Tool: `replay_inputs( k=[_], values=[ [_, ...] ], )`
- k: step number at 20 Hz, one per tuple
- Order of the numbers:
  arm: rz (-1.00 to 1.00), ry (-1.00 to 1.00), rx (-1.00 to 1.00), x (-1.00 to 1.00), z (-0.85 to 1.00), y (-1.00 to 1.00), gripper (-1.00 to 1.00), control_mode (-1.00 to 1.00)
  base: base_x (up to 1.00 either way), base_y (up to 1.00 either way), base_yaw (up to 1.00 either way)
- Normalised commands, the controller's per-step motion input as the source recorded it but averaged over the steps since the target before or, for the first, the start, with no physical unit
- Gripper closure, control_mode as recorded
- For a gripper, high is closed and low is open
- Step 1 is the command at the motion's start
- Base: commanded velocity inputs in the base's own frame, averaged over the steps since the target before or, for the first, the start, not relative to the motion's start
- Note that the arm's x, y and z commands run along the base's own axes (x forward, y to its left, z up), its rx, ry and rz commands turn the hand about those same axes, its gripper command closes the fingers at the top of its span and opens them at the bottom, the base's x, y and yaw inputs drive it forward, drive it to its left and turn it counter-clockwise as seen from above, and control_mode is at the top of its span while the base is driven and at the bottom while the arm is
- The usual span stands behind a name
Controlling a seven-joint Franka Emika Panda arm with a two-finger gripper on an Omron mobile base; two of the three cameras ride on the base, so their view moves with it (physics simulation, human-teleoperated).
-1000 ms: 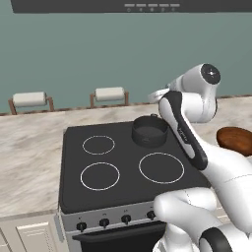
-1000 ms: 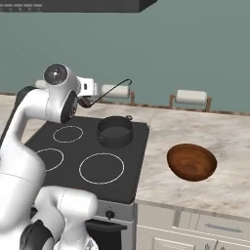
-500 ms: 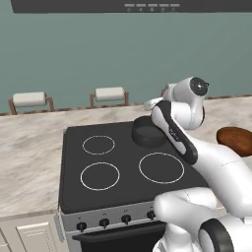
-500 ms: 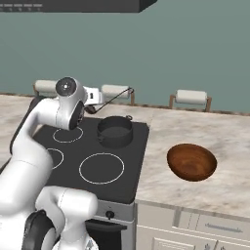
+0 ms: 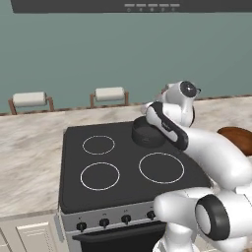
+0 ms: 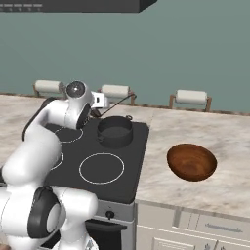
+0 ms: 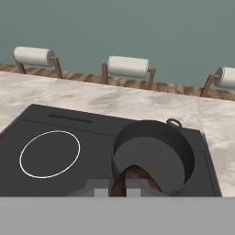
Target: Open the cabinet and move the ladle to the pot. Then close the cabinet.
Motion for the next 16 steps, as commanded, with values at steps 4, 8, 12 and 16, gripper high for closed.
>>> replay_inputs(
  k=[4, 8, 12, 16],
  values=[
    [0.00, 0.05, 0.00, 0.45, -0.29, -0.05, 1.00, -1.00, 0.00, 0.00, 0.00],
    [0.00, 0.01, 0.00, 0.44, -0.29, -0.01, 1.00, -1.00, 0.00, 0.00, 0.00],
    [0.00, 0.00, 0.00, 0.36, -0.34, 0.00, 1.00, -1.00, 0.00, 0.00, 0.00],
    [0.00, 0.00, 0.00, 0.26, -0.33, -0.05, 1.00, -1.00, 0.00, 0.00, 0.00]
  ],
)
